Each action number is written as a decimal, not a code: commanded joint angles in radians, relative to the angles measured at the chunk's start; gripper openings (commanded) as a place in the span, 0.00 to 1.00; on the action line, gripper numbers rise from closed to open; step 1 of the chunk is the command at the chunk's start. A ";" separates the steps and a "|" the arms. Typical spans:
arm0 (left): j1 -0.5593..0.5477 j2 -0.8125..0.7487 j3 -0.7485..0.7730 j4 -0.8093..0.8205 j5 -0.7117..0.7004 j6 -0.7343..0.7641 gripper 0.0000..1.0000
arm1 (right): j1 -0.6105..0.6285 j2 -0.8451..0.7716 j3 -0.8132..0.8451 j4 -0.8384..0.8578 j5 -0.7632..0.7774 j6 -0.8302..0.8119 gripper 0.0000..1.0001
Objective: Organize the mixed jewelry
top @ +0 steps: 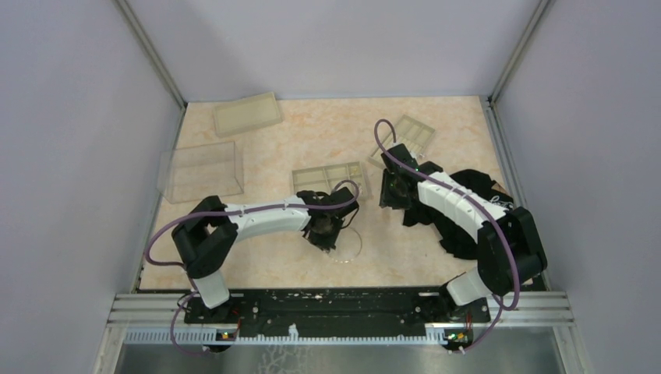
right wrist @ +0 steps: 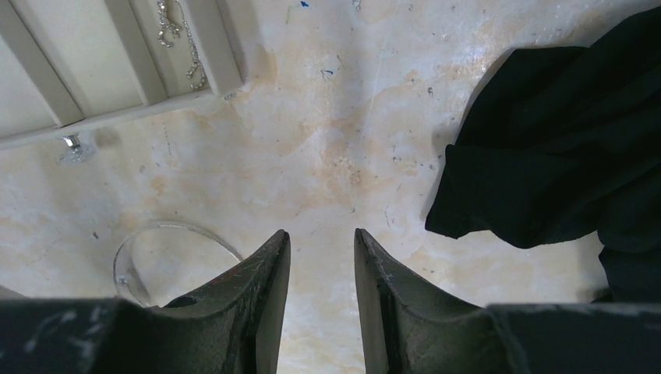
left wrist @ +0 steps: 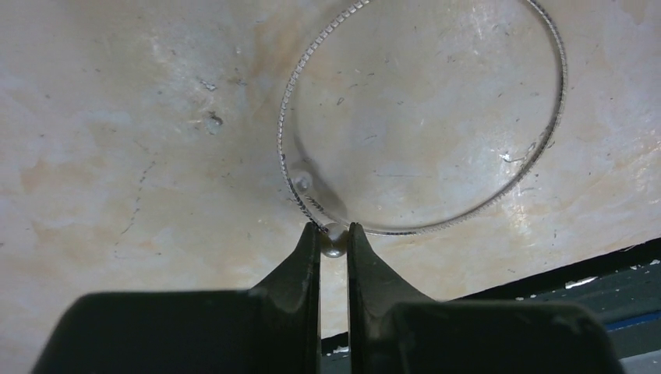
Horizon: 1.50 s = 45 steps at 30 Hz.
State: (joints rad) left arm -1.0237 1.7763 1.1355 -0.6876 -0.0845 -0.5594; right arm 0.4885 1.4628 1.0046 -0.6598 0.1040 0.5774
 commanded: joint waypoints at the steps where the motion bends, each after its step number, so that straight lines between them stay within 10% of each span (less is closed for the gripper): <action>1: -0.006 -0.060 0.072 -0.075 -0.071 0.010 0.05 | -0.001 -0.004 0.067 0.006 0.018 -0.007 0.36; 9: 0.025 -0.165 0.163 -0.174 -0.140 0.053 0.02 | -0.001 -0.027 0.068 0.002 0.076 0.012 0.36; 21: 0.359 -0.215 0.388 -0.252 -0.071 0.127 0.03 | -0.028 -0.233 0.052 -0.006 0.313 0.085 0.36; 45: 0.884 0.365 0.981 -0.085 -0.144 0.187 0.03 | -0.034 -0.217 0.077 -0.040 0.304 0.062 0.36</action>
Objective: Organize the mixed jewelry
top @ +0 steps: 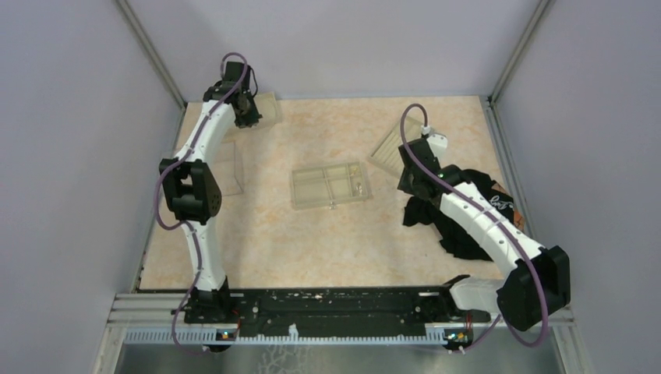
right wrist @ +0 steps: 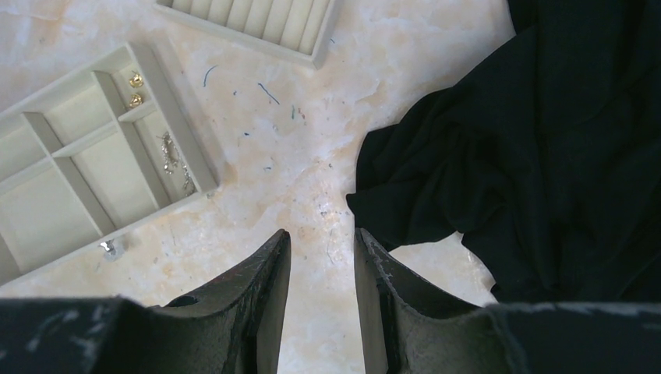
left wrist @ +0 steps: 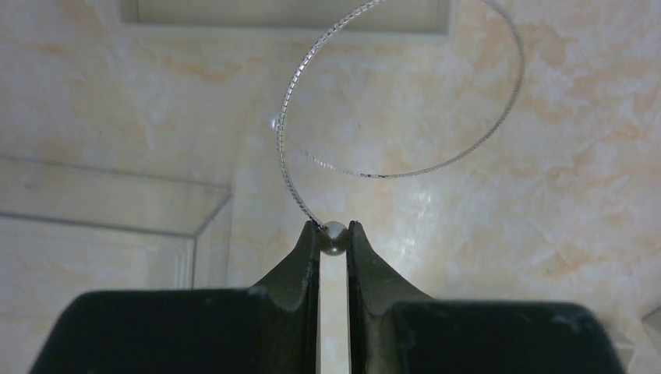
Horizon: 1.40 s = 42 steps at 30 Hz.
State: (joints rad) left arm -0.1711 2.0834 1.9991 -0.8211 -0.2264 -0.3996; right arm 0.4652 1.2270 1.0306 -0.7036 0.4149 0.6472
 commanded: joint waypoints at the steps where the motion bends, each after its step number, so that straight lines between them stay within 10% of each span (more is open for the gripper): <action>1: 0.043 0.079 0.142 0.056 0.001 0.027 0.03 | -0.011 0.024 0.055 0.001 -0.012 -0.008 0.36; 31: 0.206 0.451 0.313 0.353 0.137 -0.044 0.04 | -0.011 0.180 0.165 -0.034 -0.046 -0.001 0.35; 36: 0.207 0.475 0.317 0.361 0.150 -0.050 0.14 | -0.011 0.191 0.168 -0.035 -0.052 0.000 0.35; 39: 0.206 0.486 0.317 0.379 0.162 -0.053 0.46 | -0.011 0.192 0.166 -0.031 -0.057 0.006 0.35; 42: 0.206 0.491 0.317 0.392 0.189 -0.053 0.51 | -0.011 0.194 0.166 -0.035 -0.058 0.011 0.35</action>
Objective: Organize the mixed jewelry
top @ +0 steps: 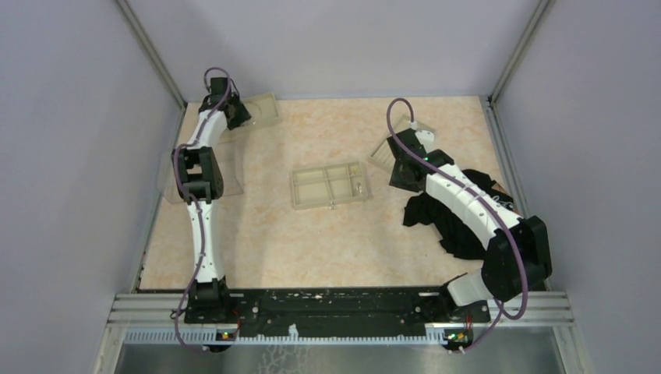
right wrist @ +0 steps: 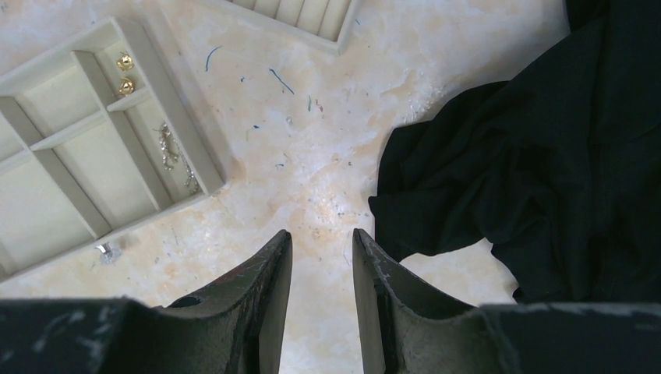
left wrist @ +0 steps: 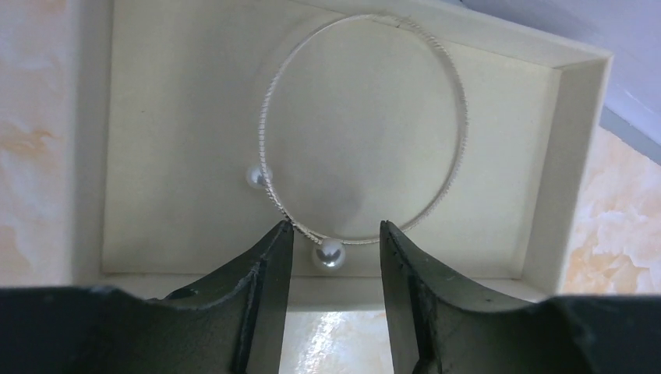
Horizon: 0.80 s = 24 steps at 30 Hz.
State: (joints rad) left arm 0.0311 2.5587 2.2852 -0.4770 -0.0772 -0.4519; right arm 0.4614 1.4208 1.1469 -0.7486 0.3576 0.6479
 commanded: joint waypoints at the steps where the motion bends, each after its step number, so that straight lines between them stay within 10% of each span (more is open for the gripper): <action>1: 0.004 0.015 0.031 0.051 0.045 -0.001 0.51 | -0.007 0.001 0.050 0.011 -0.004 0.012 0.34; 24: -0.155 -0.101 -0.183 -0.014 0.306 0.118 0.43 | -0.007 -0.041 -0.015 0.044 -0.036 0.054 0.33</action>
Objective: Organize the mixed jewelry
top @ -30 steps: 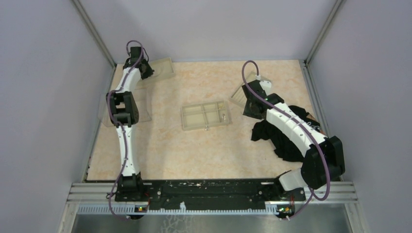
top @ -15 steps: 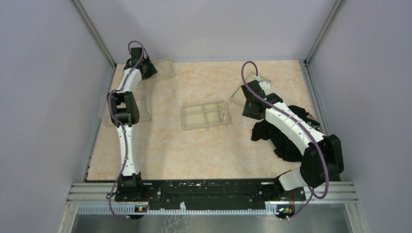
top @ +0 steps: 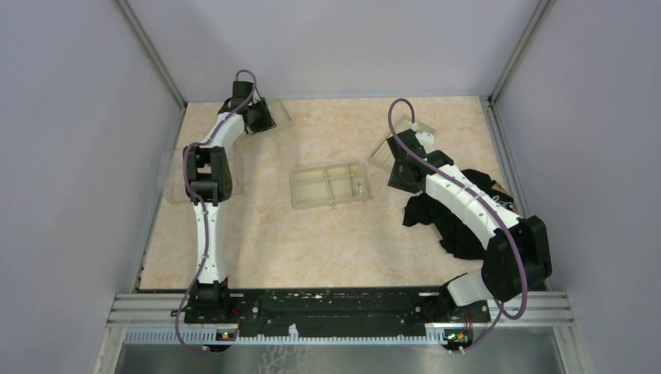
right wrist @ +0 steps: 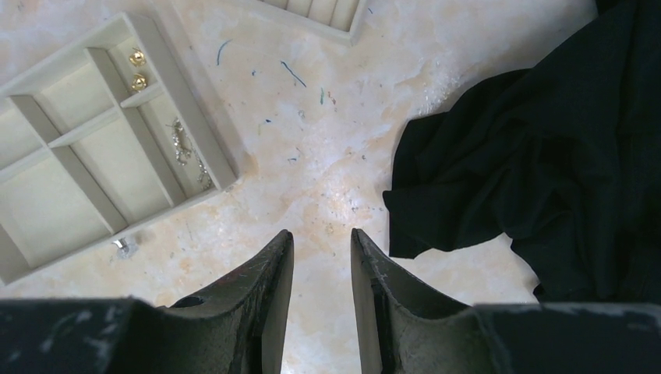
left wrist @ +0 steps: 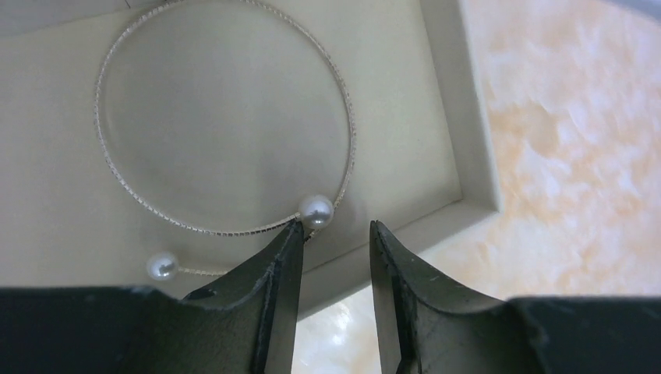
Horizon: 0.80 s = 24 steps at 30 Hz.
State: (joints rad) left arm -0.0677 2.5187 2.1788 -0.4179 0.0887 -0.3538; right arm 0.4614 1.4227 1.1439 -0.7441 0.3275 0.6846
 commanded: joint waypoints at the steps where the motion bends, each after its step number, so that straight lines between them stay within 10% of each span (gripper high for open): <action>1: -0.066 -0.075 -0.098 -0.078 0.179 0.012 0.43 | -0.007 -0.047 -0.013 0.044 -0.006 0.019 0.33; 24: -0.465 -0.296 -0.245 -0.198 0.226 0.094 0.53 | 0.039 -0.222 -0.138 0.125 0.049 -0.004 0.34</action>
State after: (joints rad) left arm -0.5053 2.3238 1.8931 -0.5442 0.3416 -0.2932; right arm 0.4969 1.2655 1.0260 -0.6544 0.3367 0.6750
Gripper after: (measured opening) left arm 0.496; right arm 0.331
